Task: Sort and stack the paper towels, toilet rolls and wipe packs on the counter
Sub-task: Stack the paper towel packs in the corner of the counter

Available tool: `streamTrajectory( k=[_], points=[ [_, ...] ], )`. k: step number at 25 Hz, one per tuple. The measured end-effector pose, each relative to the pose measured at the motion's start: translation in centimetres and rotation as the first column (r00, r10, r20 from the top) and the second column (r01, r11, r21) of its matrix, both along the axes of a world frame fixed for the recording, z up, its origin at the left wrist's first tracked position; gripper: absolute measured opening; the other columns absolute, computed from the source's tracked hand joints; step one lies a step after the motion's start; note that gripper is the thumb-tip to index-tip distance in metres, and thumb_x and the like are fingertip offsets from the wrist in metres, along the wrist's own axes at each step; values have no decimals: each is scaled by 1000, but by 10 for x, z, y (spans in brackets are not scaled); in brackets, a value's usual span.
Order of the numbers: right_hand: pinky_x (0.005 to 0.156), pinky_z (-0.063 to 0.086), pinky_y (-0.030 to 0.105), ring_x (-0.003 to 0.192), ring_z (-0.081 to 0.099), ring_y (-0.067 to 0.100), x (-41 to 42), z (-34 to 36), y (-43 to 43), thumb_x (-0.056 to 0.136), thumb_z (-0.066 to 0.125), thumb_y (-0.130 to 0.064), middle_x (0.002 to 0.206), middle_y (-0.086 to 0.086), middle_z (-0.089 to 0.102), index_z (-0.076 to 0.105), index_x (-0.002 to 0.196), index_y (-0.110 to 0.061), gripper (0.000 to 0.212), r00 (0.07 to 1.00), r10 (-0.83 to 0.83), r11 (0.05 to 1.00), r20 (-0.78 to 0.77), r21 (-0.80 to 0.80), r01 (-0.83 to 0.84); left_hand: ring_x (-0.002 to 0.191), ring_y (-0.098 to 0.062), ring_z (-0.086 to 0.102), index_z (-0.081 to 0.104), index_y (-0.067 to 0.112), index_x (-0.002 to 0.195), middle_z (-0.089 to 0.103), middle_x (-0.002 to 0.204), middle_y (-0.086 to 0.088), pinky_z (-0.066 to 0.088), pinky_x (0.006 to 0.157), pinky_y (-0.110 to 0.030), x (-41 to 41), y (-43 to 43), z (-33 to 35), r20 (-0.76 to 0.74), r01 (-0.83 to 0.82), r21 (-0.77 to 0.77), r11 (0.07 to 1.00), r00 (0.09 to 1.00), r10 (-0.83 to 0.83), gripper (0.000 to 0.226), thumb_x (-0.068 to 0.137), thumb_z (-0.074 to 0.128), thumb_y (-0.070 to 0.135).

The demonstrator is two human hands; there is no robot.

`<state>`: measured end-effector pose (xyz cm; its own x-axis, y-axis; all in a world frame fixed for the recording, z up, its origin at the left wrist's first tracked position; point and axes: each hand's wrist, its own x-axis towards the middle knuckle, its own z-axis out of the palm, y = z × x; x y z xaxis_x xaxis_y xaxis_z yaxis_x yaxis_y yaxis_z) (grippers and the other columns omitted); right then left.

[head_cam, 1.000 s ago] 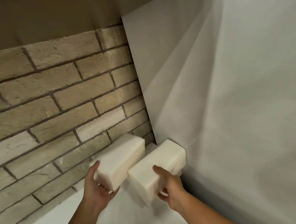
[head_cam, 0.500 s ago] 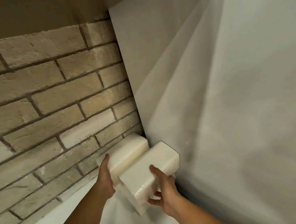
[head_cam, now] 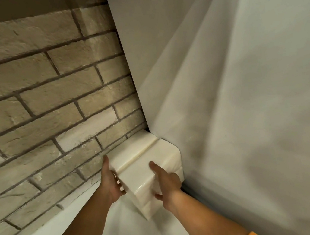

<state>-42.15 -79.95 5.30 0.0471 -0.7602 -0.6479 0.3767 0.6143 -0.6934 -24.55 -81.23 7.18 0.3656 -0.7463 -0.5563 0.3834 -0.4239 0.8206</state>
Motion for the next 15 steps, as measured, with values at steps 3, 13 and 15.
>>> streamTrajectory(
  k=[3, 13, 15],
  points=[
    [87, 61, 48, 104, 58, 27, 5, 4, -5, 28, 83, -73, 128, 5, 51, 57, 130, -16, 120, 999, -28, 1000, -47, -7, 27, 122, -28, 57, 55, 27, 136, 62, 130, -4, 43, 105, -53, 3, 12, -18, -100, -125, -100, 987, 988, 115, 90, 75, 40, 90],
    [103, 49, 42, 97, 60, 23, -12, -12, 5, 79, 70, -67, 117, 5, 64, 55, 137, -21, 76, 922, -141, 988, 361, 105, 111, 95, -25, 69, 71, 23, 105, 77, 97, -5, 51, 78, -37, -51, 19, -25, -139, -186, -221, 957, 978, 158, 63, 91, 39, 75],
    [97, 50, 41, 85, 57, 23, -18, -18, 9, 81, 70, -63, 101, 6, 61, 59, 133, -16, 70, 887, -155, 987, 435, 105, 121, 94, -25, 69, 71, 22, 103, 76, 97, -6, 51, 78, -38, -51, 16, -27, -157, -194, -237, 952, 975, 160, 62, 91, 39, 75]
  ],
)
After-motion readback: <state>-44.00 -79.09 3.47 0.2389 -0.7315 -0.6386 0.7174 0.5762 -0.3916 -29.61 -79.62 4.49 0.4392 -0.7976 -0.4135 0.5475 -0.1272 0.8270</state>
